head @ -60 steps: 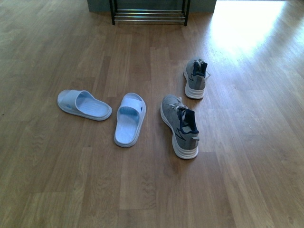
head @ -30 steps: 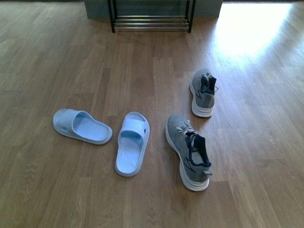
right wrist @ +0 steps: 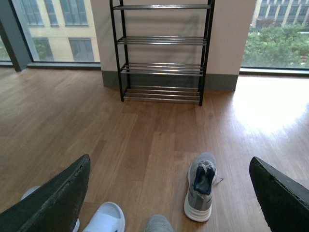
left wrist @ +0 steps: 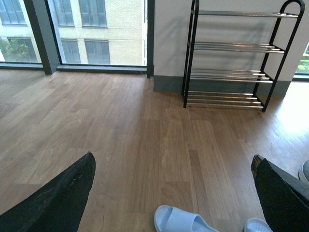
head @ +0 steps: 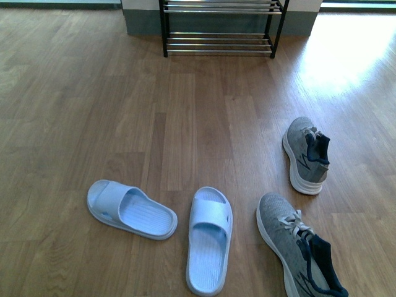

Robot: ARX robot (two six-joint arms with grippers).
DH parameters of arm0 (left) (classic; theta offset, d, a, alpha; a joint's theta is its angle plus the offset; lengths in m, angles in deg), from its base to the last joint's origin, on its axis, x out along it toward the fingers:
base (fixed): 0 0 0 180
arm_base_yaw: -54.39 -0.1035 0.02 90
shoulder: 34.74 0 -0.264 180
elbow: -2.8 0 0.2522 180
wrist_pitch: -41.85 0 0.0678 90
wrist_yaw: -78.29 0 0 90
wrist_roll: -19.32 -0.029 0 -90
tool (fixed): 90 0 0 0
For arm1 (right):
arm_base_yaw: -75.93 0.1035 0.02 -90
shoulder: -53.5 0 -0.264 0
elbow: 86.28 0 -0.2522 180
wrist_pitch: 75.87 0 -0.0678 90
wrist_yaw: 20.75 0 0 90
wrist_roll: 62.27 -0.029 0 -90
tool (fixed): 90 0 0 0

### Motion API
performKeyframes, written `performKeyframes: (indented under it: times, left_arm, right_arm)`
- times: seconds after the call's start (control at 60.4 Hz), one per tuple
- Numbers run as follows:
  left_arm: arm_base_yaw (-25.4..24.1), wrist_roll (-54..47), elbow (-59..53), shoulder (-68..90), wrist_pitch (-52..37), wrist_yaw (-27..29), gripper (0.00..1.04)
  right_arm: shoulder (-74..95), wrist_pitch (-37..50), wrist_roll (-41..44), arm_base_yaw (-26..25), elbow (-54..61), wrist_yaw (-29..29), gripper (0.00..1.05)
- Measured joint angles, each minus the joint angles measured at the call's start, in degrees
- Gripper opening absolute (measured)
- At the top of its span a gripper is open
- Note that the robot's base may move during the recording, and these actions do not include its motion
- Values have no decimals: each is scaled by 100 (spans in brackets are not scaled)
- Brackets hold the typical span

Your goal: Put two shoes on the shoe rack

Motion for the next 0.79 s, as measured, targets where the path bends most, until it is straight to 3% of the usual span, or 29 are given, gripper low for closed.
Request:
performKeyframes:
  times: [0.612,0.695,0.794]
  left_arm:
    - [0,0,0,0,0,-7,95]
    - [0,0,0,0,0,-7,95]
    - [0,0,0,0,0,-7,95]
  right_arm:
    - [13,-7,-7,-9,-4,31,95]
    - [498,-127,-120,-332,-39,590,95]
    - [1794,87,-127,-844,-79,870,95]
